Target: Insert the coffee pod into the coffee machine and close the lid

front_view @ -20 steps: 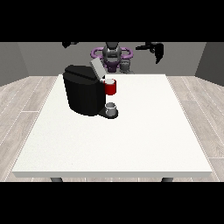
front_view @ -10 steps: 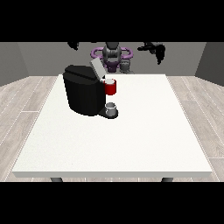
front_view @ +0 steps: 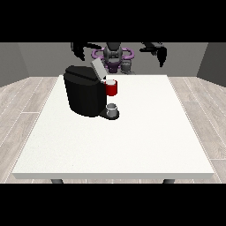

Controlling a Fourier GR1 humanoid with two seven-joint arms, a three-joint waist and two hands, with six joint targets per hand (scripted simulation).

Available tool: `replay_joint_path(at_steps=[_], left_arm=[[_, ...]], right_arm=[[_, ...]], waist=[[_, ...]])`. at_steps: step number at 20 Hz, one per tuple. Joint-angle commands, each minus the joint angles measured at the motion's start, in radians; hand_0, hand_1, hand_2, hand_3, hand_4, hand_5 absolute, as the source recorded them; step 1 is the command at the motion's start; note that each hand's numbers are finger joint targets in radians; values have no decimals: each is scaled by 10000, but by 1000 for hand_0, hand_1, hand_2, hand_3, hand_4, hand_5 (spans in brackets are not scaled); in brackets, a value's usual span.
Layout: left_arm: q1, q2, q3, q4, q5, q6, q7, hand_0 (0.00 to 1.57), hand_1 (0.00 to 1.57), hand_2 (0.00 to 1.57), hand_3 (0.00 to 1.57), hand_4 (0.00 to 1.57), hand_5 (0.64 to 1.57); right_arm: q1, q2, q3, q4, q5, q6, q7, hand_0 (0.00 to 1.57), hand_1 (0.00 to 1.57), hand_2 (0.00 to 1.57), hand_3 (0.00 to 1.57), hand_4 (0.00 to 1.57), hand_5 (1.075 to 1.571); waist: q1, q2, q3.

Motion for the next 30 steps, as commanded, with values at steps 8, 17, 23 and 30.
replay_joint_path(at_steps=[8, 17, 23, 30], left_arm=[[969, 808, -112, -1356, 561, -12, 101, 0, 0, 0, 0, 0, 1571], [1040, 577, -573, -2272, 935, 482, 617, 0, 0, 0, 0, 0, 1571], [626, 802, -598, -1886, 759, 804, 451, 0, 0, 0, 0, 0, 1571], [994, 444, -1082, -2121, 540, 1139, 323, 0, 0, 0, 0, 0, 1571]], right_arm=[[-863, -70, -311, 1321, -77, 485, -518, 0, 0, 0, 0, 0, 1571], [-2148, -270, -501, 2478, 347, 468, -722, 0, 0, 0, 0, 0, 1571], [-3020, -38, -493, 2915, 516, 180, -781, 0, 0, 0, 0, 0, 1571], [-3182, 13, -321, 3339, 768, 300, -831, 0, 0, 0, 0, 0, 1571]], waist=[[-277, 865, 1], [-76, 1165, 2], [-180, 1640, 1], [-52, 1556, 1]])
